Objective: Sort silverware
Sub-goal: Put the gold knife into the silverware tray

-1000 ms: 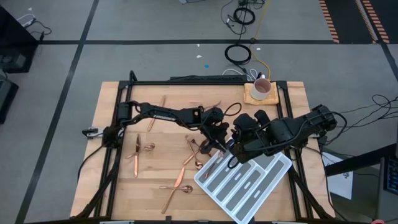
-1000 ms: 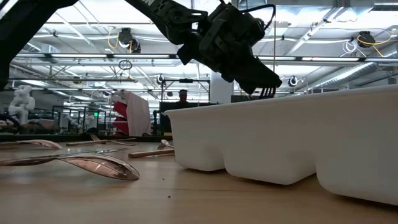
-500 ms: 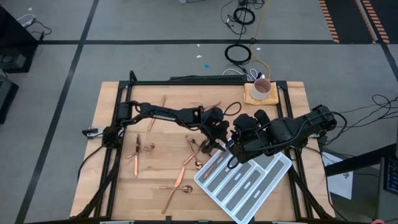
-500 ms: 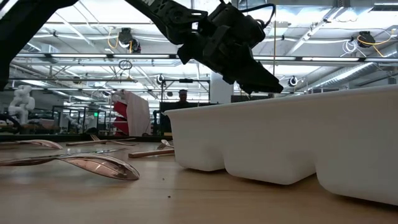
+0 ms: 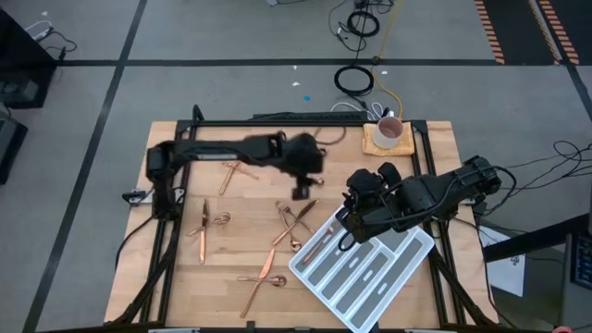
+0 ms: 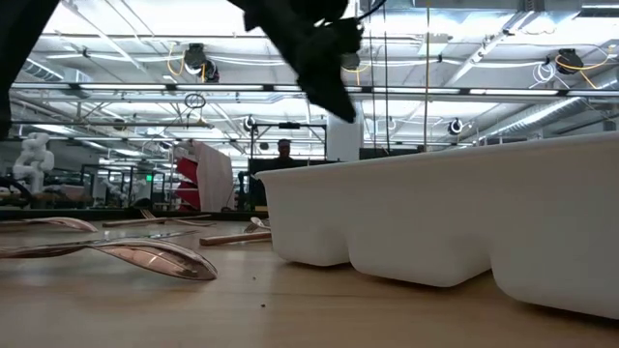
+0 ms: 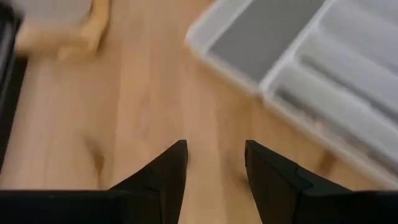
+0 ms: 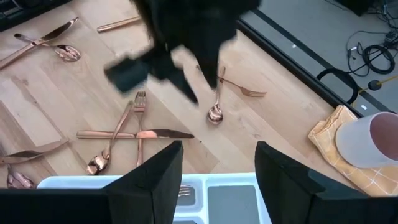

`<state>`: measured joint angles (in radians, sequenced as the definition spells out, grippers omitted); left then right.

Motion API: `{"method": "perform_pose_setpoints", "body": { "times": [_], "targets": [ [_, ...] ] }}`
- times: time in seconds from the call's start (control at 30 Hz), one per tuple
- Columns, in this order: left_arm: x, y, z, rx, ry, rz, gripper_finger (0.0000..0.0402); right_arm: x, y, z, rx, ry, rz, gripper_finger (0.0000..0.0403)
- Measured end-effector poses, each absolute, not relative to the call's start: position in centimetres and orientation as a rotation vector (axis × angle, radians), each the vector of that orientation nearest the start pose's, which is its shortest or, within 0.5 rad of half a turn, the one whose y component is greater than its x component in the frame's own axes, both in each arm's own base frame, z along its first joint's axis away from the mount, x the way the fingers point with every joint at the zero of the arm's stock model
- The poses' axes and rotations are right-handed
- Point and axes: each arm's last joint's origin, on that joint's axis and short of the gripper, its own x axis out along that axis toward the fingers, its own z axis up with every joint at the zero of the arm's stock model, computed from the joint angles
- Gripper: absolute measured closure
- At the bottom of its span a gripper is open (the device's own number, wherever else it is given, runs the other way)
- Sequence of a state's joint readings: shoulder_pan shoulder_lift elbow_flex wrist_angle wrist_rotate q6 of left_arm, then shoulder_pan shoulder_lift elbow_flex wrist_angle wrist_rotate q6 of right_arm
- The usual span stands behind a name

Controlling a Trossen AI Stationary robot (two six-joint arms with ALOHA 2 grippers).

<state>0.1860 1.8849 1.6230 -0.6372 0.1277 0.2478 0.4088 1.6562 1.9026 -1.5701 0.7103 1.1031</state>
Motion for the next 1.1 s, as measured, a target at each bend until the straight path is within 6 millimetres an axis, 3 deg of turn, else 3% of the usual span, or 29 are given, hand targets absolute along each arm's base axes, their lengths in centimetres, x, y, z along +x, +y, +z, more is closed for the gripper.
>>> {"method": "perform_pose_setpoints", "body": {
  "times": [0.13, 0.27, 0.37, 0.47, 0.67, 0.8, 1.1],
  "targets": [
    [37.8, 8.4, 26.2, 0.075, 1.055, -0.117, 0.0235, 27.1, 9.7, 39.8, 0.267, 0.805, -0.793, 0.0215],
    [36.4, 10.7, 23.2, 0.031, 1.074, -0.105, 0.0235, 27.1, 9.6, 39.8, 0.253, 0.792, -0.802, 0.0215],
    [35.1, 11.1, 21.2, -0.068, 1.122, -0.175, 0.0235, 27.1, 9.6, 39.8, 0.255, 0.791, -0.802, 0.0215],
    [34.1, 10.2, 20.0, -0.102, 1.152, -0.277, 0.0235, 27.1, 9.6, 39.8, 0.254, 0.792, -0.802, 0.0215],
    [33.5, 7.2, 20.7, 0.086, 1.078, -0.359, 0.0235, 27.1, 9.6, 39.8, 0.253, 0.791, -0.803, 0.0215],
    [34.1, 5.4, 21.7, 0.207, 0.984, -0.414, 0.0235, 27.2, 9.7, 39.7, 0.242, 0.794, -0.803, 0.0215],
    [35.7, 2.9, 20.7, 0.422, 0.935, -0.444, 0.0235, 27.3, 9.6, 39.7, 0.235, 0.781, -0.812, 0.0215]
  ]
}}
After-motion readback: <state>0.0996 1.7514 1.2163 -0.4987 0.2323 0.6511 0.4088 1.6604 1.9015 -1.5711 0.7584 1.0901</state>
